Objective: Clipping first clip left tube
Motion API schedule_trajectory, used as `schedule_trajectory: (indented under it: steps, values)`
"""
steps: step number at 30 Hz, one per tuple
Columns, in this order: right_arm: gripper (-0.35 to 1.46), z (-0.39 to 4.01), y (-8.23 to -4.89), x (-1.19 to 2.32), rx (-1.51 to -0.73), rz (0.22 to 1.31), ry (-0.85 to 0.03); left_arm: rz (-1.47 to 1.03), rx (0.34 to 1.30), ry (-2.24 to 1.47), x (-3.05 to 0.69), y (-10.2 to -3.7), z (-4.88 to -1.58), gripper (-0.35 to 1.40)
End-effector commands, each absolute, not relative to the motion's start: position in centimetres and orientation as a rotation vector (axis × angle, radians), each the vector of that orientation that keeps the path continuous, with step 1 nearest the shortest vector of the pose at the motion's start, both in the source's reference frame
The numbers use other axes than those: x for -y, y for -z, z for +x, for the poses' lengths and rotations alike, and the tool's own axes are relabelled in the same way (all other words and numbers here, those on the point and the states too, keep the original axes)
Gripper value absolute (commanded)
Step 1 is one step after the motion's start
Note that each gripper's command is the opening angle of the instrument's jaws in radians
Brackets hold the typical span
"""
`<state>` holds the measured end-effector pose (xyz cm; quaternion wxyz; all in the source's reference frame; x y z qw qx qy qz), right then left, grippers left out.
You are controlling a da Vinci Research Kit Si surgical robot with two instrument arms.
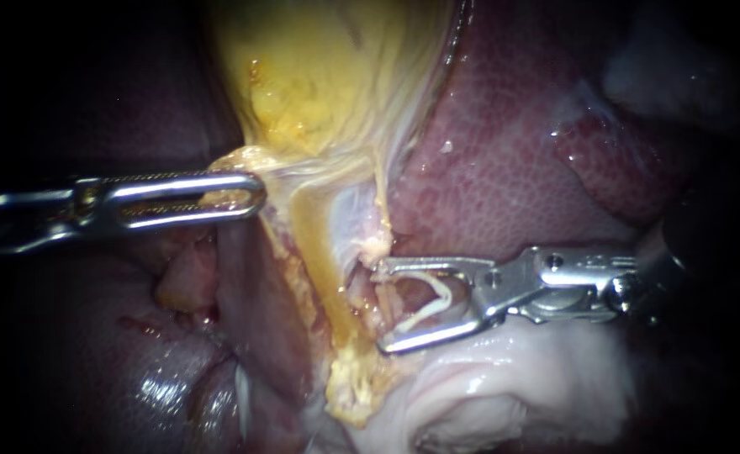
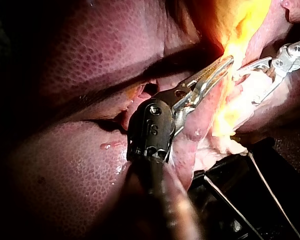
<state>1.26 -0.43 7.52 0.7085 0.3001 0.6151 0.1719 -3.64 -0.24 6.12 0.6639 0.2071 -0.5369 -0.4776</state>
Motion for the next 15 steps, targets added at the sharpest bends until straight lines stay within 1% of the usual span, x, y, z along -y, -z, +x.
schedule_trajectory:
  steps: [1, 9, 15]
  values:
    - [0.60, 1.28, -7.56, 0.45, -1.363, 0.677, -0.384, 0.467, 1.214, 1.078, 0.24, -6.10, -3.64, -0.35]
    - [0.60, 1.47, -7.84, 0.55, -1.345, 0.701, -0.382, 0.465, 1.216, 1.080, 0.25, -6.08, -3.64, -0.35]
    - [0.60, 1.64, -7.91, 0.64, -1.346, 0.737, -0.369, 0.464, 1.216, 1.081, 0.23, -6.12, -3.65, -0.35]
